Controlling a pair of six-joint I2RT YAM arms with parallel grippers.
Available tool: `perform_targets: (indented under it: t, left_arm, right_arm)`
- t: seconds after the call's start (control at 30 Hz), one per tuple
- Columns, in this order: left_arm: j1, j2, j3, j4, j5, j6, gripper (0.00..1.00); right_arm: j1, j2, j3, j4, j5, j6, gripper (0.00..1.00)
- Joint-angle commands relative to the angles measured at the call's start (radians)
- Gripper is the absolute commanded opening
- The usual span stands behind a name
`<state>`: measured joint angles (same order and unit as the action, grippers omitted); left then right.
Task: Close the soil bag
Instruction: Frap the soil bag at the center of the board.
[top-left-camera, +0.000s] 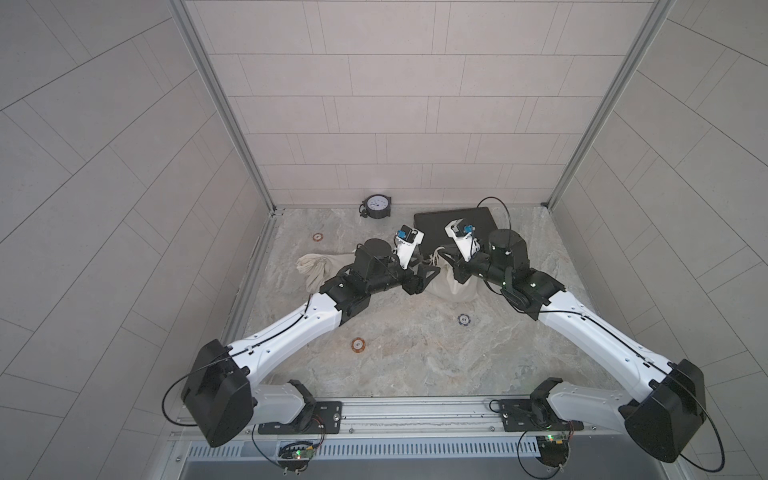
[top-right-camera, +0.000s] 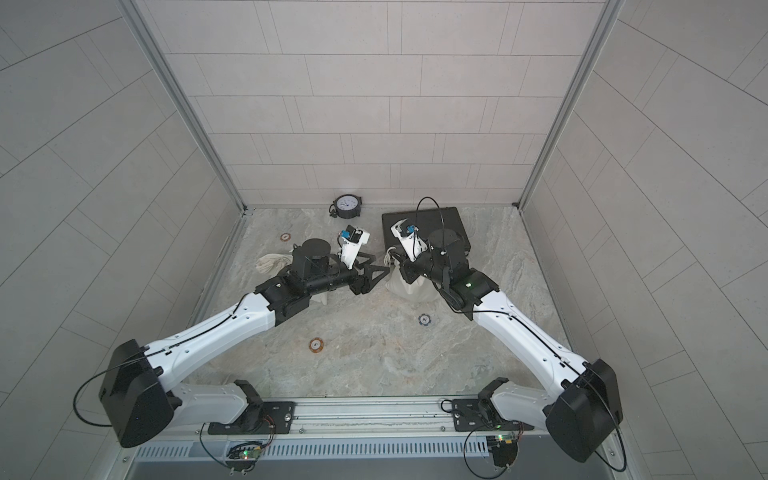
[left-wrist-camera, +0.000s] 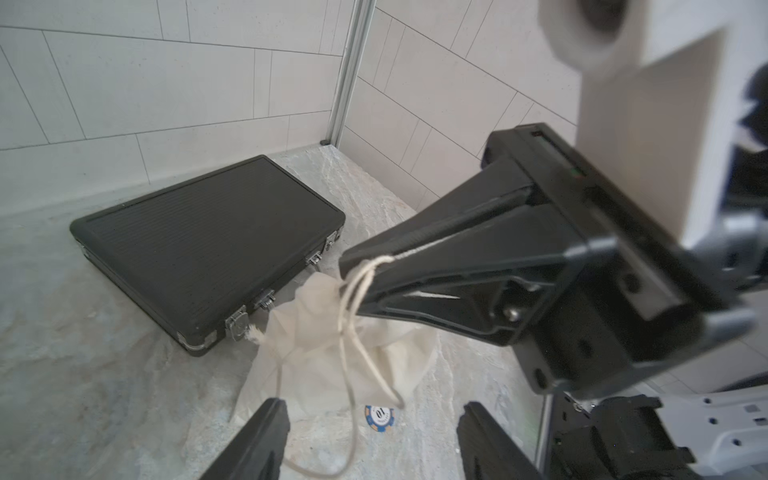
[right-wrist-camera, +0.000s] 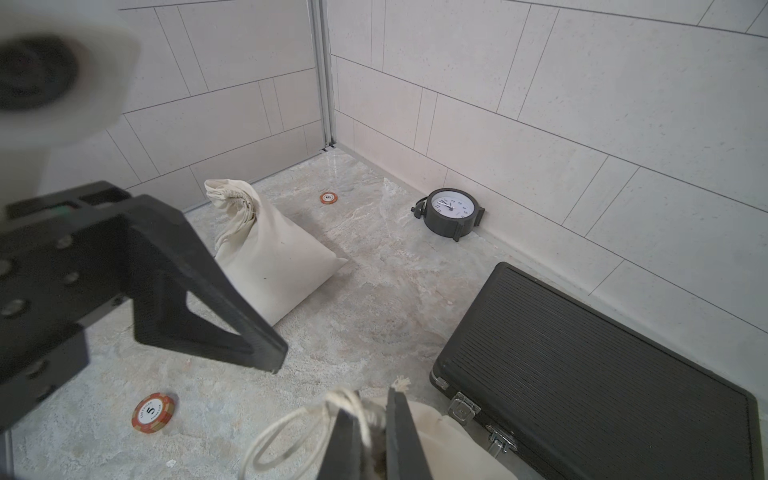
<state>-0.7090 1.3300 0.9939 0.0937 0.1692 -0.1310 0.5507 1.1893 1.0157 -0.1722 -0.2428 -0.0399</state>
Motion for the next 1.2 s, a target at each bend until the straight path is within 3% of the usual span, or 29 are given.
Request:
perform_targets:
  t: [0.0,0.57,0.77,0.87,1.0,1.17]
  left_arm:
    - [0.001,0.032,-0.010,0.106,-0.042,0.081,0.65]
    - [0.002,0.161,0.077,0.128,0.033,0.177,0.46]
    - [0.003,0.126,0.057,0.103,-0.019,0.200,0.11]
    - [0.003,0.088,0.025,0.085,-0.062,0.209,0.02]
    - [0.004,0.015,-0.017,0.061,-0.117,0.213,0.00]
    - [0.003,-0.037,-0.022,0.014,-0.121,0.221,0.00]
  right_arm:
    - [0.010,-0.036,0.017,0.012,-0.040,0.015,0.00]
    - [0.011,-0.046,0.003,-0.010,-0.054,-0.008,0.00]
    - [0.011,-0.056,-0.014,-0.012,0.004,-0.026,0.00]
    - [0.009,-0.069,-0.028,-0.011,0.105,-0.032,0.00]
    - [0.008,-0.076,-0.054,-0.004,0.242,-0.051,0.00]
    - [0.008,-0.059,-0.057,-0.004,0.235,-0.057,0.01]
